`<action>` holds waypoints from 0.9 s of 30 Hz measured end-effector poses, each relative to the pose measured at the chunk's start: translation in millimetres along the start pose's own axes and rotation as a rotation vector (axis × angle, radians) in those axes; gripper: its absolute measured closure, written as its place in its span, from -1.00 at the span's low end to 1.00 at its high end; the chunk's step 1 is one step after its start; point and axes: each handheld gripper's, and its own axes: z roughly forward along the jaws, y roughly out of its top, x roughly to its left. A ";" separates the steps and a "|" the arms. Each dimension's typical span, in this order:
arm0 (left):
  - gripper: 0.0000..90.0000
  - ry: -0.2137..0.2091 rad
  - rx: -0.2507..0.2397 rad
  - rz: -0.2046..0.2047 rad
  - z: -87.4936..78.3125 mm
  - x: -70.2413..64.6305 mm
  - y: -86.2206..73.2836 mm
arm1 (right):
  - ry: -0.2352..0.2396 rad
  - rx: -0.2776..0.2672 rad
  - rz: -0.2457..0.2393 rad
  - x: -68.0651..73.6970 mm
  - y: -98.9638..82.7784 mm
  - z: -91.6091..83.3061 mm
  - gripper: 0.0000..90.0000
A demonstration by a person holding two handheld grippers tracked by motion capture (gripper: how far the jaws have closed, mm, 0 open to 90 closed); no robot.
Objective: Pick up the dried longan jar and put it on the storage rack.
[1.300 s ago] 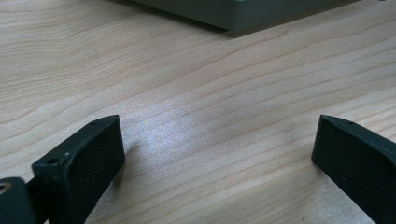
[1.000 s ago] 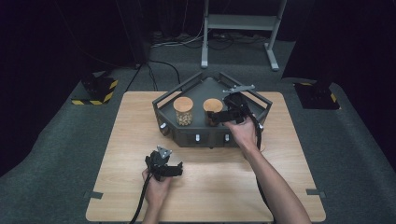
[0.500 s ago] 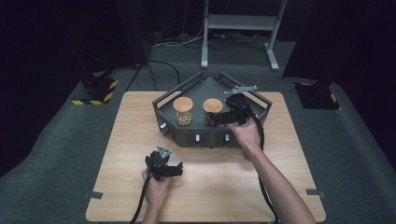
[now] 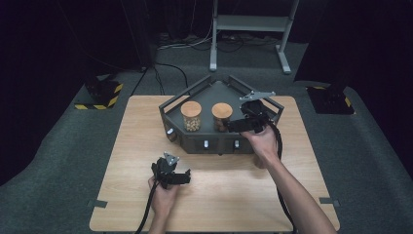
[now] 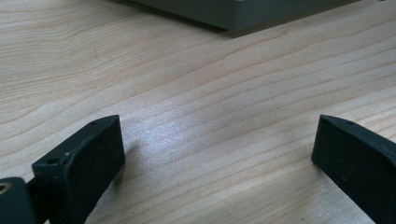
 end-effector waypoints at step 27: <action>-0.95 0.000 0.000 0.000 0.0 0.0 0.0 | -0.007 -0.030 0.039 -18.3 -30.2 -18.2 -0.78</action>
